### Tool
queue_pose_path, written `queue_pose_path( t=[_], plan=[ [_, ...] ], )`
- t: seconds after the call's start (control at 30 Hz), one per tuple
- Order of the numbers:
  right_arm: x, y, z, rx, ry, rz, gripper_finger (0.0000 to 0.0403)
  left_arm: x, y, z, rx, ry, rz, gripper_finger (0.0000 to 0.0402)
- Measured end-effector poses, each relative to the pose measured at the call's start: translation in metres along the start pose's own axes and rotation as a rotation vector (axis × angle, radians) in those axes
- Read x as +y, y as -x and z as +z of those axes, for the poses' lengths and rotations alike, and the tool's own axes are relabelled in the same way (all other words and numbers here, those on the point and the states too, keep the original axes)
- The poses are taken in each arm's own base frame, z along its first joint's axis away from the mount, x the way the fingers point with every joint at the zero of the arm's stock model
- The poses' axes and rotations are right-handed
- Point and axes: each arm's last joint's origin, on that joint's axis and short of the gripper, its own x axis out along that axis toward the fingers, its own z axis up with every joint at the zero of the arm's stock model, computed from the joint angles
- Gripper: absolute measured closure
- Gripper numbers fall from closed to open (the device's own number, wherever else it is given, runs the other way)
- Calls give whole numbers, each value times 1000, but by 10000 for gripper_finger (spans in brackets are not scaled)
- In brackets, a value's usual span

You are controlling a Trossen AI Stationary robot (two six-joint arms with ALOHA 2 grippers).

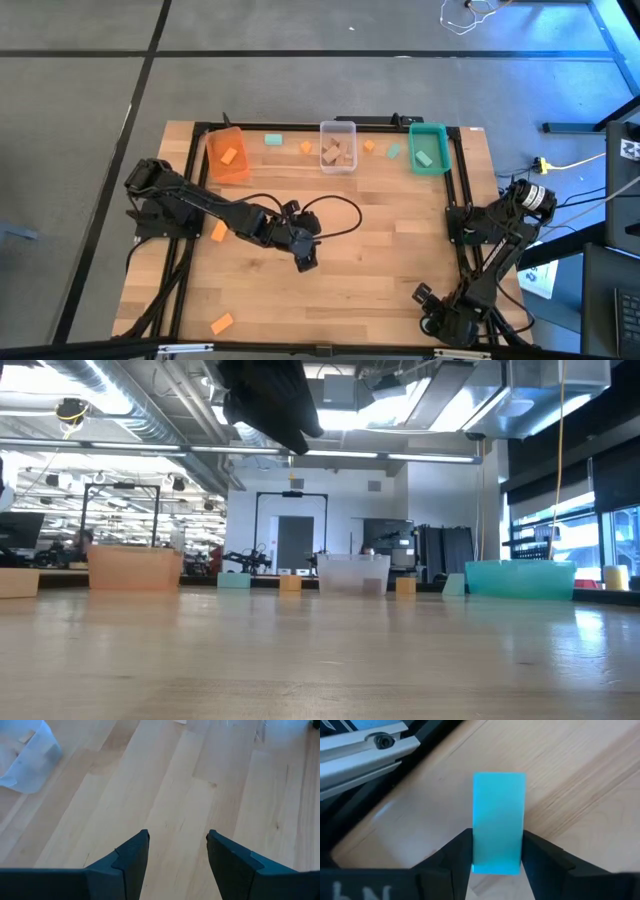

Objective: Sort & place blocks by color
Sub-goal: Put the green block into the green bin

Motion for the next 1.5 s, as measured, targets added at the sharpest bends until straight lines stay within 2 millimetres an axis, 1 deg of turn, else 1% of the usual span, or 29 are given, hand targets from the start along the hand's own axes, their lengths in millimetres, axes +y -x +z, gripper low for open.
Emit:
queue_pose_path(
  t=[0.17, 0.23, 0.37, 0.47, 0.57, 0.7, 0.87, 1.0, 1.1, 1.23, 1.43, 1.5],
  plan=[
    [0, 0, 1, -21, -30, -27, 240, 3, -2, 2, -1, 7, 8, 211],
    [-1, 0, 2, -35, -78, -51, 245, 3, -2, 2, -1, 8, 8, 211],
    [-4, 0, 3, -68, -169, -140, 274, 3, -1, 2, 0, 7, 7, 211],
    [-6, 0, 3, -95, -252, -202, 276, 3, -1, 2, 0, 7, 7, 211],
    [-12, 1, 3, -125, -384, -257, 276, 3, -1, 2, 0, 7, 7, 211],
    [-27, 1, 1, -140, -611, -349, 276, 3, -1, 2, 0, 7, 7, 211],
    [-51, 4, -7, -138, -883, -507, 276, 3, -1, 2, 0, 7, 6, 211],
    [-73, 10, -16, -123, -1029, -664, 276, 2, -1, 1, 13, -12, -16, 211],
    [-89, 19, -20, -79, -1130, -784, 276, 1, -1, 1, 25, -27, -39, 211],
    [-111, 40, -21, 16, -1247, -910, 276, 1, -1, 0, 33, -31, -52, 211],
    [-149, 78, -15, 153, -1356, -1009, 276, 1, -1, 0, 32, -71, -54, 211],
    [-162, 95, -13, 196, -1384, -1047, 276, 1, -1, 0, 32, -73, -54, 211]
  ],
)
